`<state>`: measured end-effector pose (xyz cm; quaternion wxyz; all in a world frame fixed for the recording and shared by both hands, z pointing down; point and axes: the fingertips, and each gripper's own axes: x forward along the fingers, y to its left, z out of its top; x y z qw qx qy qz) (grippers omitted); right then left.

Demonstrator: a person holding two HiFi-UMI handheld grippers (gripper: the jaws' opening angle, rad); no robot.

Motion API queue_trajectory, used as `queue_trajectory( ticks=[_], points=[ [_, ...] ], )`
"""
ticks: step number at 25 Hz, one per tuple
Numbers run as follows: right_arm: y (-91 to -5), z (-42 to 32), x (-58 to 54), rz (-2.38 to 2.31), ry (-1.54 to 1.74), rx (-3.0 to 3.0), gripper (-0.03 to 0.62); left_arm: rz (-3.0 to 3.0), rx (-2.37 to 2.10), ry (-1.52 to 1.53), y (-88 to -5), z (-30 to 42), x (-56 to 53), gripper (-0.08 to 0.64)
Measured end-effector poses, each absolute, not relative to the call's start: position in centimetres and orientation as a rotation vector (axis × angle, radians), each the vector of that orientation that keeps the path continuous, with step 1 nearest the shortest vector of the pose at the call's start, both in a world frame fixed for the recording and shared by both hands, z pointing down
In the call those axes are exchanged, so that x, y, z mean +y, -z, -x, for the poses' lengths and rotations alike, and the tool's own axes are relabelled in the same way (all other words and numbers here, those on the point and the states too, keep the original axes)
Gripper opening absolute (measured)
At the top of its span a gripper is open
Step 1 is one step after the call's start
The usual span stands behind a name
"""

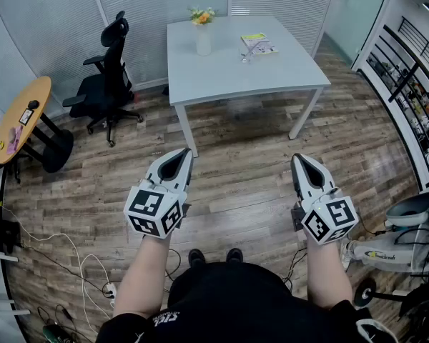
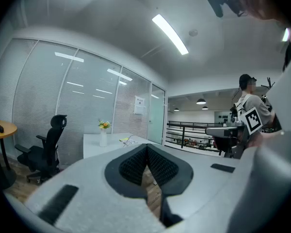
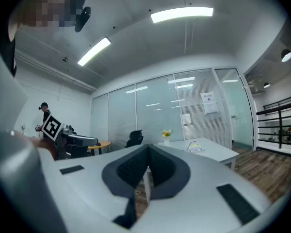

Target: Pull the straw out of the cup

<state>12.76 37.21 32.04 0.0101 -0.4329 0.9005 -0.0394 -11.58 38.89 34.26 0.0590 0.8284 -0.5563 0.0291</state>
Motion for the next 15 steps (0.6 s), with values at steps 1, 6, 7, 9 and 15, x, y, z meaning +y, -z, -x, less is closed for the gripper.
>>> queue_trajectory(
  ticks=[1,6,7,9,15],
  points=[
    [-32.1,-13.4,37.2,1.35,0.121,2.811,0.002,-2.505,-1.691,-0.089,-34.3,11.0,38.7,0.009],
    [-31.6,-15.7,36.9,1.341,0.11,2.818,0.002,-2.495,-1.686,-0.104,-34.7,8.7,38.1,0.009],
    [-31.6,-16.1,36.8,1.341,0.109,2.819,0.002,-2.494,-1.681,-0.108,-34.7,8.3,38.0,0.009],
    [-31.7,-17.0,36.4,1.347,0.12,2.813,0.002,-2.493,-1.685,-0.116,-34.8,7.5,37.8,0.009],
    [-32.4,-18.5,36.1,1.347,0.167,2.8,0.003,-2.49,-1.693,-0.12,-35.3,6.4,37.1,0.009]
  ],
)
